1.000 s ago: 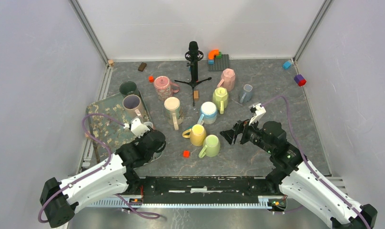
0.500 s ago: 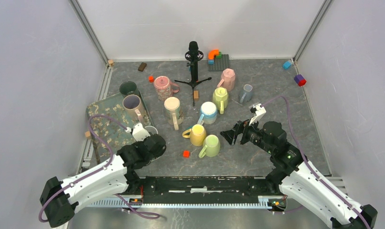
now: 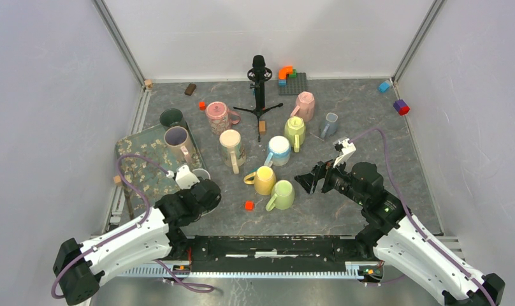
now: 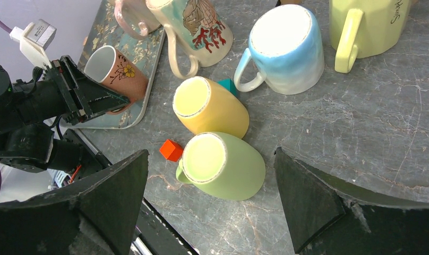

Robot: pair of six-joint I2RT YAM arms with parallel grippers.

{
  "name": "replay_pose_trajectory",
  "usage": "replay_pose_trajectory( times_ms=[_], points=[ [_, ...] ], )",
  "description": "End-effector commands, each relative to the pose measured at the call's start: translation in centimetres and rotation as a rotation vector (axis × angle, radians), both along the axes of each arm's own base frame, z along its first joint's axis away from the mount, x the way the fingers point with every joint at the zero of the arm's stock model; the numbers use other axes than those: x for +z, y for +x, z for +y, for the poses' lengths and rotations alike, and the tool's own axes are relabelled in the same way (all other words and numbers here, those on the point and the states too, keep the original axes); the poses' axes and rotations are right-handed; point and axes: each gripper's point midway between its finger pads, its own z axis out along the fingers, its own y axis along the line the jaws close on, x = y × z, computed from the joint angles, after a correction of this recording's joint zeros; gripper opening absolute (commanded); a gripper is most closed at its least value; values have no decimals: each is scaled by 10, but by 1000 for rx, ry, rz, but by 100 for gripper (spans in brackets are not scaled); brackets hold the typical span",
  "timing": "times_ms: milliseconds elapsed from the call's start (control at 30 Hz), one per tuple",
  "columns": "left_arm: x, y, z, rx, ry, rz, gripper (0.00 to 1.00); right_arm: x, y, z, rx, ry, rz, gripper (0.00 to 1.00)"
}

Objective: Turn the mug right side up
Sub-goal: Place the cup on the tray.

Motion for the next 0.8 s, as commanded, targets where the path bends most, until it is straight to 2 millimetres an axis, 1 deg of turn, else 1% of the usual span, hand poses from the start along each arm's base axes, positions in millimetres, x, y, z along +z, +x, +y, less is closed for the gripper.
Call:
replay_pose_trajectory(
  times_ms=[0, 167, 367, 467, 767],
  points=[
    [-23, -23, 19, 45, 49, 111, 42, 6, 0, 2, 14, 7, -32, 93],
    [-21, -22, 21, 54, 62, 107, 45, 5, 1, 2, 15, 3, -30, 93],
    [-12, -15, 24, 65, 87, 80, 48, 5, 2, 4, 21, 1, -28, 93],
    [-11, -14, 25, 71, 100, 79, 50, 4, 2, 5, 21, -1, -26, 93],
    [-4, -5, 24, 73, 119, 62, 52, 5, 3, 5, 19, -6, -27, 93]
  ],
)
